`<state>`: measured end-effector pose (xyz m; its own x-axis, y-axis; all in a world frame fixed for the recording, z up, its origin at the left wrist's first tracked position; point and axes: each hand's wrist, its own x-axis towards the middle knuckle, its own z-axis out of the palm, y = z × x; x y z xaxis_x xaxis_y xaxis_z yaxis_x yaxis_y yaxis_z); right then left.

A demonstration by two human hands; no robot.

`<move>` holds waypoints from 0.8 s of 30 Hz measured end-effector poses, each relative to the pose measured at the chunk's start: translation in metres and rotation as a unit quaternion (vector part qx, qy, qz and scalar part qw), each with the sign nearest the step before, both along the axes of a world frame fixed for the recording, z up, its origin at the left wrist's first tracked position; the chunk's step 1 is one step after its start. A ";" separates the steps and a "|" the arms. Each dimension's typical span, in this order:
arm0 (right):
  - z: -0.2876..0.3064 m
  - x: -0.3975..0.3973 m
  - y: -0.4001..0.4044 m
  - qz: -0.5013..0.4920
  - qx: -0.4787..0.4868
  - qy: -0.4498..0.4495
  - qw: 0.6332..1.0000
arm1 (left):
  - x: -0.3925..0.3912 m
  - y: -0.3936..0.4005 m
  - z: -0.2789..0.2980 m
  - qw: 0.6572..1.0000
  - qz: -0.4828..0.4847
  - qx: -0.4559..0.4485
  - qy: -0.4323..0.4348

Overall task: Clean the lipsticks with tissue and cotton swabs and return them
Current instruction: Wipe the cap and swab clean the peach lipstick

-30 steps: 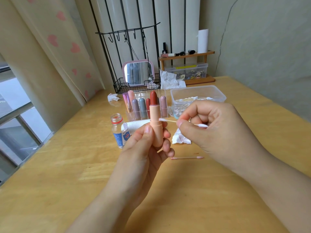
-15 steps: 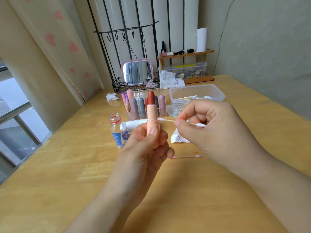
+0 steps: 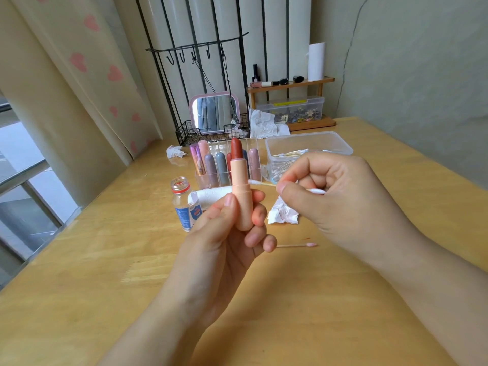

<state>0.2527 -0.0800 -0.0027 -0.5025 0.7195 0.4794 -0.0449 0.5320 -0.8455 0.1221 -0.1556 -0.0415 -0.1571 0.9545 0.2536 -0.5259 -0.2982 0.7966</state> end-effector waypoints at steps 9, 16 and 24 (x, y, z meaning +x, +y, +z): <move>0.000 -0.001 0.000 0.021 -0.016 0.005 1.000 | 0.002 -0.001 -0.001 0.999 -0.051 0.007 -0.007; -0.002 0.001 0.003 -0.010 -0.015 0.010 1.000 | -0.001 0.002 0.001 1.000 0.024 -0.002 -0.011; -0.005 -0.002 -0.005 0.000 0.026 -0.019 0.999 | -0.001 -0.001 0.001 0.995 0.078 0.003 0.065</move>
<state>0.2506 -0.0854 -0.0078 -0.5209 0.6944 0.4964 -0.0135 0.5748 -0.8182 0.1208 -0.1562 -0.0409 -0.2691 0.9194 0.2868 -0.3645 -0.3729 0.8533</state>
